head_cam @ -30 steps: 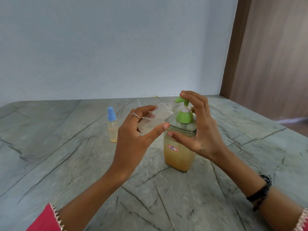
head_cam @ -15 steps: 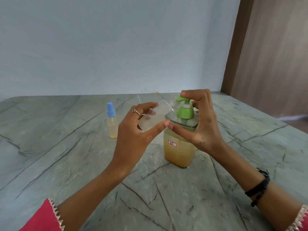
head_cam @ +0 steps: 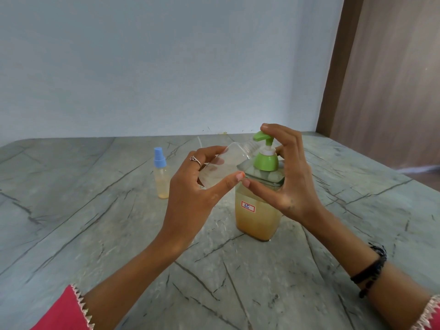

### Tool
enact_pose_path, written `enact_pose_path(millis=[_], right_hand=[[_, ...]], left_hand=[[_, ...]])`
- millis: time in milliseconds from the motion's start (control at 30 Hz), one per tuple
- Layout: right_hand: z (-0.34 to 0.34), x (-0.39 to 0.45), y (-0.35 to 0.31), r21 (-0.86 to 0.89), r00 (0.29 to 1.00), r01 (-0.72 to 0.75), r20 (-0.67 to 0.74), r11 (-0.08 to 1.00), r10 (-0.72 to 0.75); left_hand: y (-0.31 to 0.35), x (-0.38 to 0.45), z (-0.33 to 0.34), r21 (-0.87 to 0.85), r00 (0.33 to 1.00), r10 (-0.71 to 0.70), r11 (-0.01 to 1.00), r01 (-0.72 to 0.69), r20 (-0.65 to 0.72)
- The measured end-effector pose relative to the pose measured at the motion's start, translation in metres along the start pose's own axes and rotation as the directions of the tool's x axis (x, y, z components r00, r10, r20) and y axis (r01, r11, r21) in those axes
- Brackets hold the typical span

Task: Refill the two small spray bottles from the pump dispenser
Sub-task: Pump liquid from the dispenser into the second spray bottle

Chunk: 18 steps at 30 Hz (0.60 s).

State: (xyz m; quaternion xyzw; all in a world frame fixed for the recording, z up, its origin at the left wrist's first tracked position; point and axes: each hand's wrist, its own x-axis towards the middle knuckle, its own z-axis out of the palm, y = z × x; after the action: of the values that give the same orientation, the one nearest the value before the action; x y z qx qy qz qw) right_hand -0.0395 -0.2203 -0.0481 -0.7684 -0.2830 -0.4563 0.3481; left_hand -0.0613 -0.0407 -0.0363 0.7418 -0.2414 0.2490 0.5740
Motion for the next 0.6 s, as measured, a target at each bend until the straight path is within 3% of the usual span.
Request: enact_pose_path(millis=[600], right_hand=[[0.0015,0.0029,-0.0025,0.018,0.999,-0.038,-0.032,0.999,0.039]], left_hand=[[0.0003,-0.0015,0.0012,0.019,1.000,-0.008,1.000,0.008,-0.001]])
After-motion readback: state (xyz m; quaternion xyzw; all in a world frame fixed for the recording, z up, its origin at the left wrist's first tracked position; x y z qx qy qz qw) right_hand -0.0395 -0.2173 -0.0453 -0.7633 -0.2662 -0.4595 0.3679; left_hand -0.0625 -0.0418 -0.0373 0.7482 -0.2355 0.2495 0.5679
